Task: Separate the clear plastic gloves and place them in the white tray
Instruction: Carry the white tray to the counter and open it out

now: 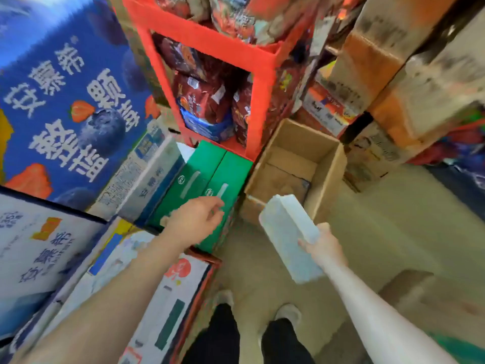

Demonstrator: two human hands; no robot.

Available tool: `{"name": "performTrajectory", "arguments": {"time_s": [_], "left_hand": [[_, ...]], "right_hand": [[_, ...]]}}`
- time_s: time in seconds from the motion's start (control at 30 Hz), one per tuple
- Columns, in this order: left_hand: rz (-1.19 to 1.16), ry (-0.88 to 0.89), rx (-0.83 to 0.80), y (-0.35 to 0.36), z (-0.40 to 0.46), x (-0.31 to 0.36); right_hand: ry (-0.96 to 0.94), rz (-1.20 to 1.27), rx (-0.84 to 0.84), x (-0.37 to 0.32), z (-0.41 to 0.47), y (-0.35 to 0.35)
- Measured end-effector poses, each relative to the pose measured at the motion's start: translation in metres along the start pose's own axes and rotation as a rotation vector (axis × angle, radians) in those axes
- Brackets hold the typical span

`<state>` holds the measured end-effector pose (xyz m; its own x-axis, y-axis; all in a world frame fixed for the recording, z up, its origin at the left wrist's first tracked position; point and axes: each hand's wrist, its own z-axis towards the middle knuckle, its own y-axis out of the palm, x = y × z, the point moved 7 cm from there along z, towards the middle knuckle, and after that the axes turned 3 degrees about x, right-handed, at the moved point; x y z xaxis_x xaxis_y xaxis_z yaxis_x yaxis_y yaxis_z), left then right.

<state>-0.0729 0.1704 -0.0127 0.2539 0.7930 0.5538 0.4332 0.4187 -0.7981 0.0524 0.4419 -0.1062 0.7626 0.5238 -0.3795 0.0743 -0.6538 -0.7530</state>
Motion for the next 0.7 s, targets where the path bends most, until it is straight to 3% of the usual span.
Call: {"name": "performTrajectory", "arguments": {"time_s": [0.37, 0.7], "left_hand": [[0.084, 0.261, -0.117, 0.121, 0.063, 0.258], [0.243, 0.346, -0.229, 0.202, 0.197, 0.397]], "right_hand": [[0.2, 0.121, 0.311, 0.252, -0.007, -0.223], [0.252, 0.232, 0.569, 0.351, 0.075, -0.372]]}}
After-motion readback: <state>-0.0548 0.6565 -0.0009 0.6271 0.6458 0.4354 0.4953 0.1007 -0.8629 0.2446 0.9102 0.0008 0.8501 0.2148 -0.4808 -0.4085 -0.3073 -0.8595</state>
